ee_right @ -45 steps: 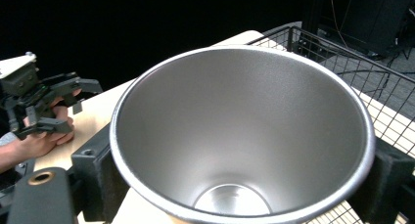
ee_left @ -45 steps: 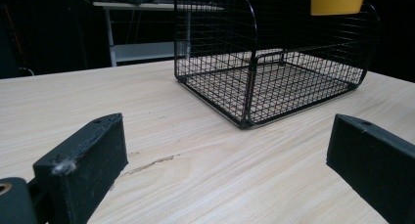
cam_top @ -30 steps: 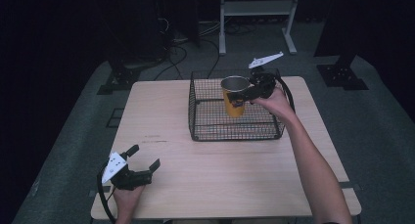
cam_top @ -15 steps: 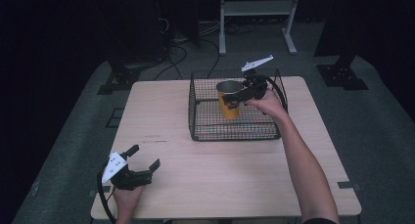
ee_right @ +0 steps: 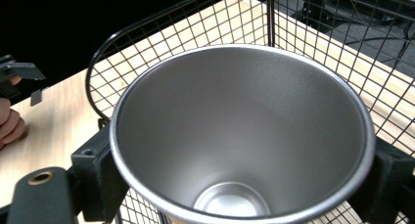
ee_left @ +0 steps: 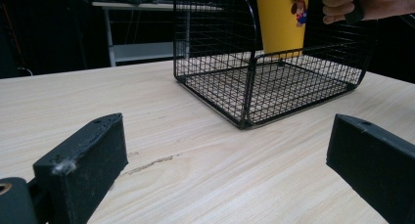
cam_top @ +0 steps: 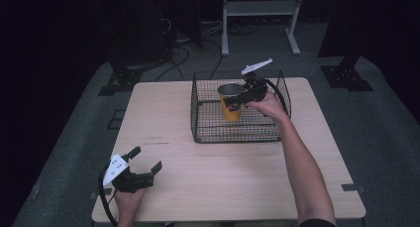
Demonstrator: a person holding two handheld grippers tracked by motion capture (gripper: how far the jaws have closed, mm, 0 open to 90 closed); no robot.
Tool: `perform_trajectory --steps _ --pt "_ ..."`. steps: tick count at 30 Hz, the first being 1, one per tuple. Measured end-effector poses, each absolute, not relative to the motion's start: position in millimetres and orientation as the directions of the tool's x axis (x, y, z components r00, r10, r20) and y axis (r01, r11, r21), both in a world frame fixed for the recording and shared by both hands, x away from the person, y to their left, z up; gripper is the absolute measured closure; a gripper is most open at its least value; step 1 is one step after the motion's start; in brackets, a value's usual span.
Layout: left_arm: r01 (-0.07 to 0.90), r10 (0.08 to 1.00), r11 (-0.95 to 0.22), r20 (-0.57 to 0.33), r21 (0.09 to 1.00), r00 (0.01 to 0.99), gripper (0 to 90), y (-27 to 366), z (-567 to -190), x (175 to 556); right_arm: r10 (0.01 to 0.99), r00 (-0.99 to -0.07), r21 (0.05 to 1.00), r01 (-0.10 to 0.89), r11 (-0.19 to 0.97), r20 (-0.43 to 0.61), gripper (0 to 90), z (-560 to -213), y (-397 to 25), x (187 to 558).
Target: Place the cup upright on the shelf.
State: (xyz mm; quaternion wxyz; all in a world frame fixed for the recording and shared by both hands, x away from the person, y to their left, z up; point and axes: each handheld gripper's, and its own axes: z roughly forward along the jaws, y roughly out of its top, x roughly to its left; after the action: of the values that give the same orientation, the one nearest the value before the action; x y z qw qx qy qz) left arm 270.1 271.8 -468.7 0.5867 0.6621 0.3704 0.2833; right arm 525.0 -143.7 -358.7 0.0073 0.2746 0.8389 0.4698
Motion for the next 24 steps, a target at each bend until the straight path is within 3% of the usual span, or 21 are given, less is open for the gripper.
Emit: perform_trajectory --steps 24 --pt "0.159 0.823 -0.036 -0.06 0.987 0.564 0.8 272 -469 270 0.497 -0.833 0.76 0.482 0.437 0.243 12.3 -376 -138 538"
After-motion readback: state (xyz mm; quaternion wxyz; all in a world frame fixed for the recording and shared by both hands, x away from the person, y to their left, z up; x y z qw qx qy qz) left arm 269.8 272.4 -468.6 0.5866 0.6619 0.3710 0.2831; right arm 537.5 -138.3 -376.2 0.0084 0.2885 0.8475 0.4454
